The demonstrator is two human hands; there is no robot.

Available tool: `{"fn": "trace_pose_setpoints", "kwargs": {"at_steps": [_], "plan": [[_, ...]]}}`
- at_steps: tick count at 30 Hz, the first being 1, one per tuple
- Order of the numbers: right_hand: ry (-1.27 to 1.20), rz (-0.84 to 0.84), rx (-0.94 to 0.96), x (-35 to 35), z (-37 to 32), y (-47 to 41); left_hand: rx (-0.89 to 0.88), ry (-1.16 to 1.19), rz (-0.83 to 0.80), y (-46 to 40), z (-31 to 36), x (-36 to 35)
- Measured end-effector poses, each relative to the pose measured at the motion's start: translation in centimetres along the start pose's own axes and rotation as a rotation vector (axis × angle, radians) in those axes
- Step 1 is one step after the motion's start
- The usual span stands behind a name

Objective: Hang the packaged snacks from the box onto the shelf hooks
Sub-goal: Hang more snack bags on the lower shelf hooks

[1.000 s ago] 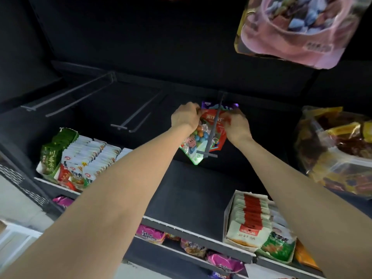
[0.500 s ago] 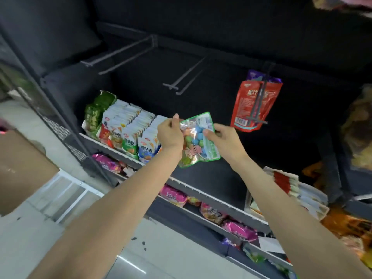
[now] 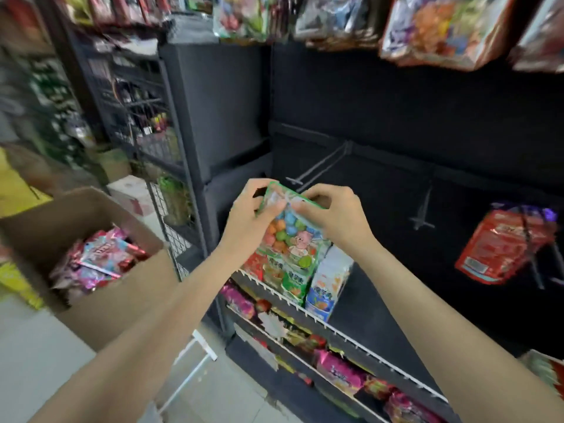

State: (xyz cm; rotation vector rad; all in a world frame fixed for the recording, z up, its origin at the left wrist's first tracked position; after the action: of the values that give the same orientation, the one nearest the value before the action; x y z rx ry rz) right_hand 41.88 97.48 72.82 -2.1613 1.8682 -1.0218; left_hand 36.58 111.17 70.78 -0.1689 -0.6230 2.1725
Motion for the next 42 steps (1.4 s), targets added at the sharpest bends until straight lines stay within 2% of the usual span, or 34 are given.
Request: {"fn": "trace_pose_setpoints", "kwargs": {"at_steps": [3, 8, 15, 22, 31, 42], "plan": [[-0.152, 0.07, 0.037, -1.4, -5.0, -3.7, -0.092, 0.083, 0.077, -4.9, 3.0, 4.3], [-0.239, 0.136, 0.211, -3.2, -12.7, -8.8, -0.199, 0.195, 0.195, -13.1, 7.0, 8.9], [-0.201, 0.346, 0.235, -3.8, -16.9, -16.1, -0.312, 0.12, 0.197, -21.7, 11.4, 9.3], [-0.092, 0.413, 0.28, -3.6, -19.6, -23.5, -0.191, 0.185, 0.06, -27.9, 12.4, 7.4], [-0.098, 0.412, 0.305, -4.8, -20.6, -28.1, -0.162, 0.164, 0.093, -32.3, 12.4, 6.7], [-0.086, 0.408, 0.336, -5.3, -20.9, -27.6, -0.197, 0.178, 0.081, -32.9, 11.2, 6.6]]}}
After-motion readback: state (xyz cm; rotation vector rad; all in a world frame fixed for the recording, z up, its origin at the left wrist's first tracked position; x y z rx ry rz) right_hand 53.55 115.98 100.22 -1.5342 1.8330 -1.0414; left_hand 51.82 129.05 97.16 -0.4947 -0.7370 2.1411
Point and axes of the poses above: each hand's wrist, its own y-axis away from the middle knuckle, its own x-axis out of the back of the hand, z = x × y, the point moved 9 cm from there along -y, towards the middle knuckle, and after that the axes turned 14 degrees about z, right-handed, at the moved point
